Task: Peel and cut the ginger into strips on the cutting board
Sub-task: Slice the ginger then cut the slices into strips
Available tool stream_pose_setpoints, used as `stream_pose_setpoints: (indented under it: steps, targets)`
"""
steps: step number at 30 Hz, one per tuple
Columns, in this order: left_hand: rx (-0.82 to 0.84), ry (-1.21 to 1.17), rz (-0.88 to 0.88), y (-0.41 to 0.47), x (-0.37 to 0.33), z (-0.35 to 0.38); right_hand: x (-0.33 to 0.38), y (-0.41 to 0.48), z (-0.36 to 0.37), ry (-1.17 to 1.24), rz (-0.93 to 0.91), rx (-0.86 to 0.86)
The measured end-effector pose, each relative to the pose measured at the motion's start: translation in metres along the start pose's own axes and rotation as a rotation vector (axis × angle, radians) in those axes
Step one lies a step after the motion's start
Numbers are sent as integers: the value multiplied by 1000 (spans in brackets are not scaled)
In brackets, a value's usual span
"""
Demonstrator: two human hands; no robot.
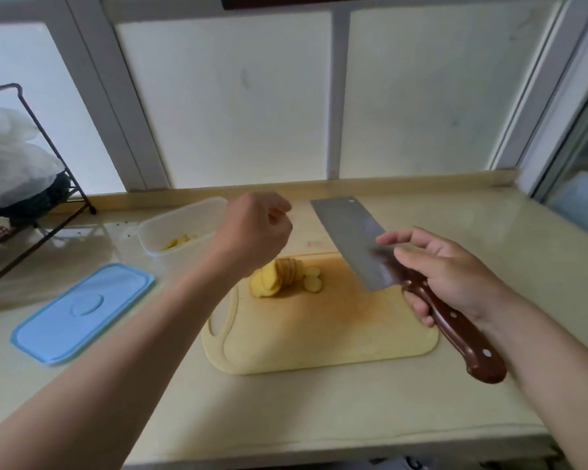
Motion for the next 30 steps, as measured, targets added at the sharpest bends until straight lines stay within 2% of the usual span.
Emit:
stream_pose_setpoints:
  steps: [8,17,20,25,30]
  targets:
    - [121,-1,14,-10,-9,34,-31,-18,-33,-123,92,-126]
    - [163,50,50,-14,-9,39,-39,-15,-35,-214,108,-120]
    - [234,145,93,-15,-6,42,-39,-15,-33,-255,126,-127]
    - [470,383,197,-19,-4,63,-37,-17,-33,-324,133,-136]
    - [515,681,306,-21,-10,85,-35,-21,-35,-361,166,-135]
Point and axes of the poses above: each hand's wrist, its own y-axis towards the middle knuckle, its own z-axis out of the palm, x = y × z, the point moved 7 cm from there along y, towards the middle knuckle, and after that the axes turned 12 degrees about x, right-handed, at the moved point
